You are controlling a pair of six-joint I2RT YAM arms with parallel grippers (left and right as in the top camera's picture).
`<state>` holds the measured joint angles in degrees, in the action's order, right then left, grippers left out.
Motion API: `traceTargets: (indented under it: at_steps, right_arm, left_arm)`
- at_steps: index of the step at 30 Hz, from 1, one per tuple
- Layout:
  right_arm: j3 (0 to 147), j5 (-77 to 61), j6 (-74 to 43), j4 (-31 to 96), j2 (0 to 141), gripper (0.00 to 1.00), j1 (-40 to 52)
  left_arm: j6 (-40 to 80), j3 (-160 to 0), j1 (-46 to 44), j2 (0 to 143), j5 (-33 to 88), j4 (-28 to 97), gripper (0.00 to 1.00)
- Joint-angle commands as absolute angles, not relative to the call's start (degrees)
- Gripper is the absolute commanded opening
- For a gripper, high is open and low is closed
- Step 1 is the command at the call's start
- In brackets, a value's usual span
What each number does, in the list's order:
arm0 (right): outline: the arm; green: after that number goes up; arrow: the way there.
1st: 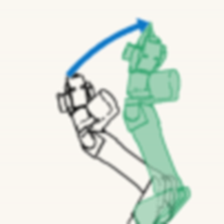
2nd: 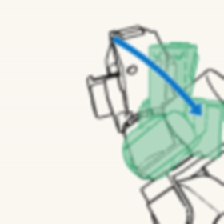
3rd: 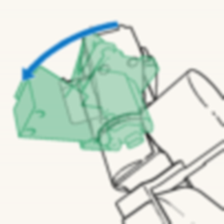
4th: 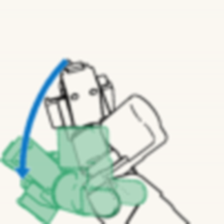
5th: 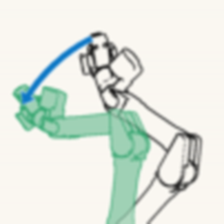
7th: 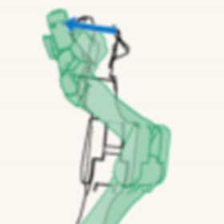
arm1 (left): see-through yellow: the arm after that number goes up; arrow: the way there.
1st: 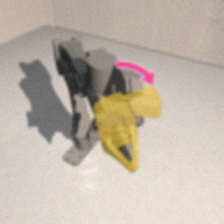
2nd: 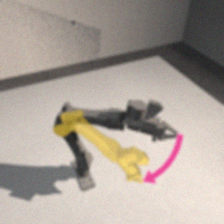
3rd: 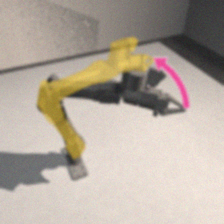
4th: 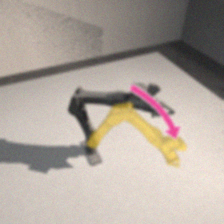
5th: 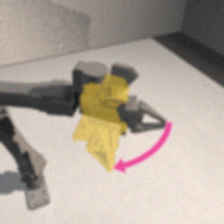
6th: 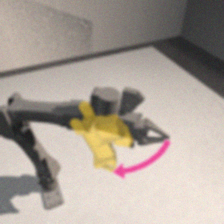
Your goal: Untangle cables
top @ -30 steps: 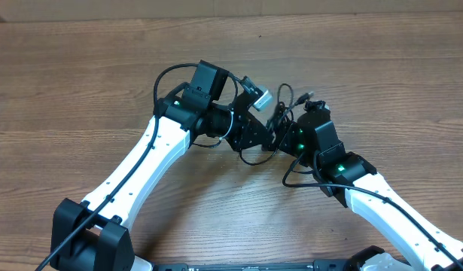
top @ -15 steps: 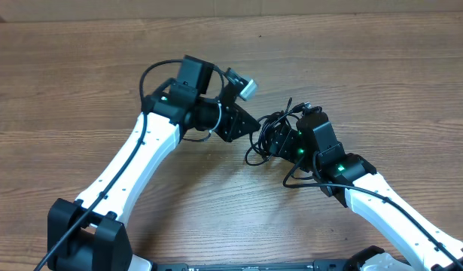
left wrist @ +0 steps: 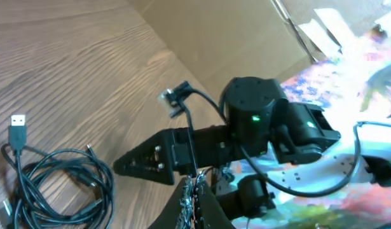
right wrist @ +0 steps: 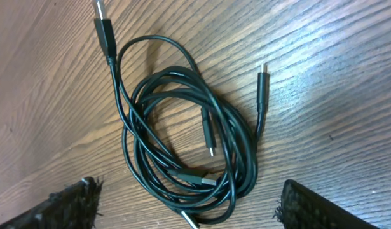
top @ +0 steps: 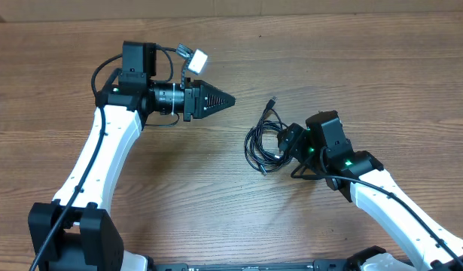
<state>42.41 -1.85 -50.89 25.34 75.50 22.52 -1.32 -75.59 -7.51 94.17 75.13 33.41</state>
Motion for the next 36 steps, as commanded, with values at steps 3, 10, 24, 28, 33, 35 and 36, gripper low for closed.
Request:
traceTargets:
  at_steps: [3, 10, 24, 28, 33, 35, 36]
  right_arm:
    - [42.87, -0.97, -51.0, 24.99, 75.57, 0.94, 22.41]
    - [42.87, -0.97, -51.0, 24.97, 75.57, 0.98, 22.41]
    - [42.83, -0.93, -50.96, 25.02, 75.57, 1.0, 22.41]
    - [42.83, -0.71, -51.0, 24.99, 75.57, 1.0, 22.41]
    - [42.83, -0.71, -50.98, 25.02, 75.57, 1.0, 22.41]
    - [42.83, -0.71, -50.98, 25.02, 75.57, 1.0, 22.41]
    - [42.83, -0.71, -50.98, 25.02, 75.57, 1.0, 22.41]
  left_arm:
    - [12.88, -76.38, -11.66, 93.65, 40.58, 39.48, 0.29]
    - [20.84, -76.2, -20.14, 95.31, 23.4, 42.41, 0.89]
    - [27.7, -76.12, -24.84, 110.15, 23.27, 42.39, 0.58]
    - [30.04, -76.12, -25.54, 115.72, 21.91, 39.94, 0.52]
    - [30.96, -76.12, -28.14, 120.05, 19.16, 37.63, 0.54]
    - [31.2, -76.12, -28.99, 120.64, 17.28, 37.56, 0.54]
    - [31.4, -76.12, -29.43, 120.64, 16.34, 37.58, 0.54]
